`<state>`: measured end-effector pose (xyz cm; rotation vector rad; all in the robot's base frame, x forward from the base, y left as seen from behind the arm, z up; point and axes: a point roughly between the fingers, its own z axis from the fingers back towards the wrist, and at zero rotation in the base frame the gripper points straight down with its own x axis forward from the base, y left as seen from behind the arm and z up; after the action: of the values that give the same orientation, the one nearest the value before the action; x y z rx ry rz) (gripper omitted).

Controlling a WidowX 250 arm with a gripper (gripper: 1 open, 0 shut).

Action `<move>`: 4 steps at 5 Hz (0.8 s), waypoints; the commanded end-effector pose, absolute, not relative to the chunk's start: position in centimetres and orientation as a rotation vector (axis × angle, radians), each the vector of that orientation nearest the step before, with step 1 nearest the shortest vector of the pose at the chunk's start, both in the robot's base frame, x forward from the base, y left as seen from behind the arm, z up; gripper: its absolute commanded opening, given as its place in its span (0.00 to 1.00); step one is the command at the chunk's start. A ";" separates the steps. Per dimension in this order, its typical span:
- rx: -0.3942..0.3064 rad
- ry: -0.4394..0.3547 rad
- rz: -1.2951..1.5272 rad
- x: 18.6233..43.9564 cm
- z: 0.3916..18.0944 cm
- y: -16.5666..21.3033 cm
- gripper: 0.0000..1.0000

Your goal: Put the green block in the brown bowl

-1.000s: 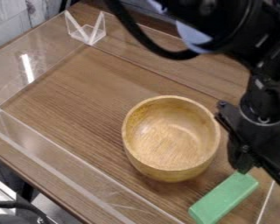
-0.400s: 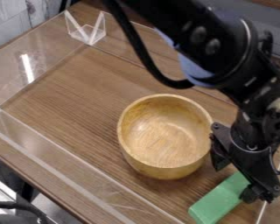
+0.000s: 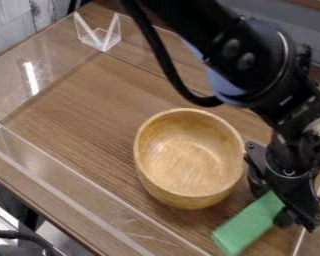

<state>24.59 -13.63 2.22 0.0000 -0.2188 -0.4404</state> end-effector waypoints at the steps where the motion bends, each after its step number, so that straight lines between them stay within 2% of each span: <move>1: -0.002 -0.219 -0.411 24.8 3.0 -13.1 0.00; 4: 0.005 -0.199 -0.385 24.7 5.2 -12.5 0.00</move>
<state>23.45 -12.07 3.42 0.0282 -0.1287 -0.3969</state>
